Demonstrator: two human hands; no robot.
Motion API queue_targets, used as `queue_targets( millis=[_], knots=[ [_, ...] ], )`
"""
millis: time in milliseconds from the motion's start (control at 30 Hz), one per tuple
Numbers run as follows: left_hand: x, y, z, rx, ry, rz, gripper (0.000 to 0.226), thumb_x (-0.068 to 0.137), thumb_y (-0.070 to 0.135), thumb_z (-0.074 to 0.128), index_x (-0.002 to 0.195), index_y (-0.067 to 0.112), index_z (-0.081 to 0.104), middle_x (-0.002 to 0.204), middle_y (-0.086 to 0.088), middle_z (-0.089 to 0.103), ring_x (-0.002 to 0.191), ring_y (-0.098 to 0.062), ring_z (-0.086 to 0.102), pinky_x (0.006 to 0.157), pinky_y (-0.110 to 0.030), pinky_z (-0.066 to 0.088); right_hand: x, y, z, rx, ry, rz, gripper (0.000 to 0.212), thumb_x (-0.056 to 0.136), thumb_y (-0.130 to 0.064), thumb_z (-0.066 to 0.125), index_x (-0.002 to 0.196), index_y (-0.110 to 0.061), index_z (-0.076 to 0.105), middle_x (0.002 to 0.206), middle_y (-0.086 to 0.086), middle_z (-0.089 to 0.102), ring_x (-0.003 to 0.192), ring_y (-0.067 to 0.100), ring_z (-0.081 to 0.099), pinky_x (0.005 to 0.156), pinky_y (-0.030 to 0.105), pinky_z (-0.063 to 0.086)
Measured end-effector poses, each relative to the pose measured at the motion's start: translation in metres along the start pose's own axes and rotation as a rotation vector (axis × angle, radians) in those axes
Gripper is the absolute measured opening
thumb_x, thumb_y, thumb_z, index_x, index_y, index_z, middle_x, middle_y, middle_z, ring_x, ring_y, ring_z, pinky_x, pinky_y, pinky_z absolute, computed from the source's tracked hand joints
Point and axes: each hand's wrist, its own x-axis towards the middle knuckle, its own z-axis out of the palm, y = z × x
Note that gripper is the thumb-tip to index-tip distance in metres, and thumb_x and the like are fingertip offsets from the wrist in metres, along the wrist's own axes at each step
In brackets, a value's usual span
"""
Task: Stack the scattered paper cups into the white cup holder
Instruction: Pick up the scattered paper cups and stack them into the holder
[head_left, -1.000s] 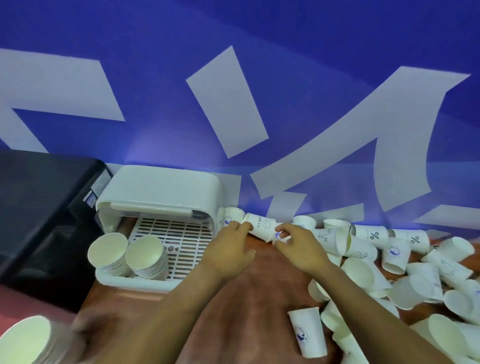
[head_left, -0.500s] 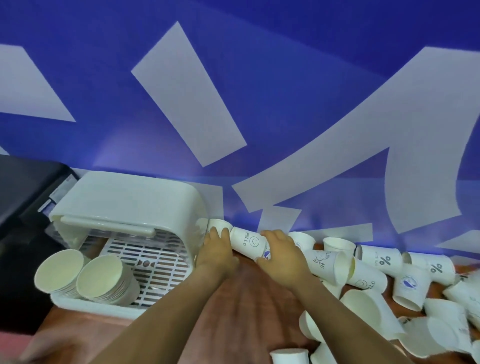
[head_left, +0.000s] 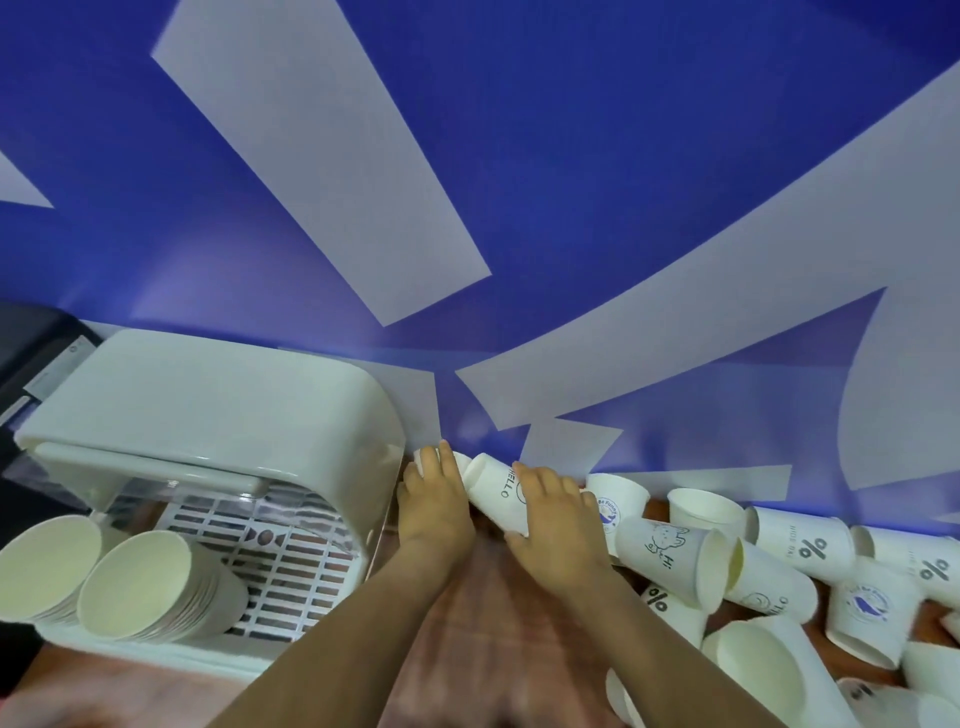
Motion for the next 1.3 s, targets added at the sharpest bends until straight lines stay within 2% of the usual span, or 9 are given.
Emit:
queue_targets(
  millis=[233,433,633,767,833,967,1100,1167,1300],
  knots=[
    [-0.007,-0.001,0.0,-0.247,-0.038,-0.027,0.06,0.087,0.024,0.055,0.138,0.02,0.023,0.138,-0.015,0.023,0.11,-0.035,0.049,0.09,-0.038,0.045,-0.007,0.008,-0.007,0.052,0.011,0.011,0.069,0.081,-0.036,0.057,0.143,-0.029,0.026,0.132,-0.005,0.041,0.12,0.021,0.039,0.099,0.035,0.033],
    [-0.027,-0.005,-0.017,-0.526,-0.021,0.001,0.064,0.075,0.022,0.067,0.127,0.015,0.031,0.124,-0.011,0.037,0.106,-0.033,0.053,0.09,-0.04,0.047,-0.02,0.003,-0.023,0.312,0.086,0.051,0.072,0.073,-0.039,0.067,0.136,-0.032,0.033,0.124,-0.006,0.041,0.113,0.017,0.046,0.092,0.032,0.042],
    [-0.062,-0.02,-0.044,-0.557,0.032,0.125,0.083,0.065,0.021,0.08,0.135,0.017,0.035,0.123,-0.004,0.026,0.107,-0.022,0.049,0.091,-0.03,0.046,-0.039,-0.014,-0.058,0.463,0.15,0.083,0.075,0.072,-0.038,0.072,0.137,-0.032,0.034,0.126,-0.006,0.035,0.11,0.016,0.049,0.092,0.032,0.046],
    [-0.089,-0.035,-0.069,-0.622,0.085,0.183,0.065,0.07,0.021,0.078,0.126,0.015,0.045,0.112,0.001,0.02,0.11,-0.02,0.045,0.089,-0.017,0.034,-0.057,-0.03,-0.078,0.435,0.207,0.068,0.075,0.075,-0.041,0.069,0.139,-0.033,0.032,0.129,-0.004,0.036,0.119,0.018,0.04,0.098,0.034,0.042],
    [-0.102,-0.043,-0.081,-0.664,0.104,0.203,0.061,0.073,0.02,0.075,0.125,0.015,0.044,0.117,0.001,0.02,0.114,-0.02,0.044,0.088,-0.014,0.03,-0.066,-0.04,-0.085,0.42,0.231,0.071,0.076,0.075,-0.04,0.07,0.14,-0.031,0.032,0.133,-0.002,0.036,0.123,0.02,0.036,0.097,0.033,0.037],
    [-0.128,-0.06,-0.103,-0.703,0.104,0.212,0.067,0.077,0.025,0.072,0.134,0.019,0.037,0.133,-0.004,0.025,0.123,-0.022,0.04,0.097,-0.021,0.029,-0.084,-0.061,-0.094,0.455,0.296,0.093,0.075,0.07,-0.035,0.073,0.135,-0.025,0.036,0.133,-0.001,0.041,0.122,0.021,0.036,0.092,0.028,0.031],
    [-0.151,-0.083,-0.119,-0.671,0.125,0.235,0.062,0.083,0.033,0.063,0.137,0.021,0.035,0.13,-0.005,0.03,0.124,-0.025,0.04,0.103,-0.031,0.035,-0.104,-0.081,-0.099,0.37,0.291,0.11,0.069,0.068,-0.04,0.073,0.128,-0.027,0.042,0.125,-0.001,0.045,0.115,0.022,0.043,0.09,0.034,0.042],
    [-0.159,-0.097,-0.127,-0.631,0.126,0.246,0.061,0.085,0.037,0.059,0.138,0.022,0.034,0.131,-0.004,0.031,0.125,-0.026,0.04,0.103,-0.036,0.039,-0.112,-0.095,-0.101,0.344,0.263,0.12,0.067,0.069,-0.044,0.071,0.128,-0.03,0.042,0.125,-0.002,0.044,0.113,0.022,0.048,0.089,0.036,0.046],
    [-0.17,-0.133,-0.146,-0.521,0.142,0.276,0.056,0.085,0.043,0.056,0.136,0.026,0.038,0.13,-0.001,0.035,0.125,-0.023,0.034,0.096,-0.032,0.036,-0.124,-0.13,-0.103,0.396,0.263,0.124,0.067,0.071,-0.044,0.07,0.13,-0.033,0.042,0.124,-0.003,0.042,0.112,0.022,0.052,0.09,0.034,0.045]
  ],
)
